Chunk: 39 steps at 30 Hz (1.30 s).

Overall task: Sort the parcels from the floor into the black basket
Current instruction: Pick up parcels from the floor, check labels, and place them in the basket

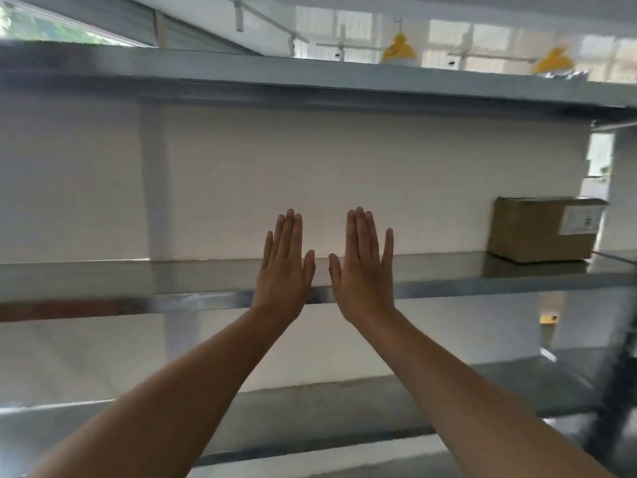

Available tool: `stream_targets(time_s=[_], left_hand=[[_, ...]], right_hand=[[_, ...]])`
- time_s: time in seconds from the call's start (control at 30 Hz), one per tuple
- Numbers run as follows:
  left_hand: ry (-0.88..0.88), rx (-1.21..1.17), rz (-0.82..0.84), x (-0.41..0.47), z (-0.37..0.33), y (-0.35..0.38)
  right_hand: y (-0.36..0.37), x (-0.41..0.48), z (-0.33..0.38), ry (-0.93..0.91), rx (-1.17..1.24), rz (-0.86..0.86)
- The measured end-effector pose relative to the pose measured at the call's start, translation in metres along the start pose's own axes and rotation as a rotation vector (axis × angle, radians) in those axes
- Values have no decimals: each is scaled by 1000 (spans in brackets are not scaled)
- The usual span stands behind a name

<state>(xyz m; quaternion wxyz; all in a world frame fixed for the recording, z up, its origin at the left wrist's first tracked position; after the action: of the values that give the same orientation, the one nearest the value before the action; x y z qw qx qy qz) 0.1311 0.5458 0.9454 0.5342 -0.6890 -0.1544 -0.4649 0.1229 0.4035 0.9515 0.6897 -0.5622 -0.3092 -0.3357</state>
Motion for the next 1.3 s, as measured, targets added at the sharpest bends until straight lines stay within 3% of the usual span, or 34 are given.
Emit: stream_targets(time_s=[0.23,0.57,0.93,1.3], left_hand=[[201,-245,-4,40,-145,70],[464,-653,38,63,-316,132],[702,-1000,101,76,-441,184],[942,-1185,339,0,-525,239]], right_hand=[[-47,-20,-166,182,-209,-3],[-111,-59,-308,412,-608,-19],[-163,-93,-394,705,-995,11],[-161,-206,-428,1062,-1143,115]])
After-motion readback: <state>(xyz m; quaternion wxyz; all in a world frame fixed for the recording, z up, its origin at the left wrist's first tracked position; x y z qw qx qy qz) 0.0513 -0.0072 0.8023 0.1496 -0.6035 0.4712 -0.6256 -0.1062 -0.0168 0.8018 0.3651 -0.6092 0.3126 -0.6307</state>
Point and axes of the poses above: each hand's wrist, its own x-axis towards the middle knuckle, its own y-axis out of the palm, z = x × y, the point moved 2 cm from there along x, towards the middle knuckle, and after that the axes turned 11 degrees about y, right-handed, at the moved point
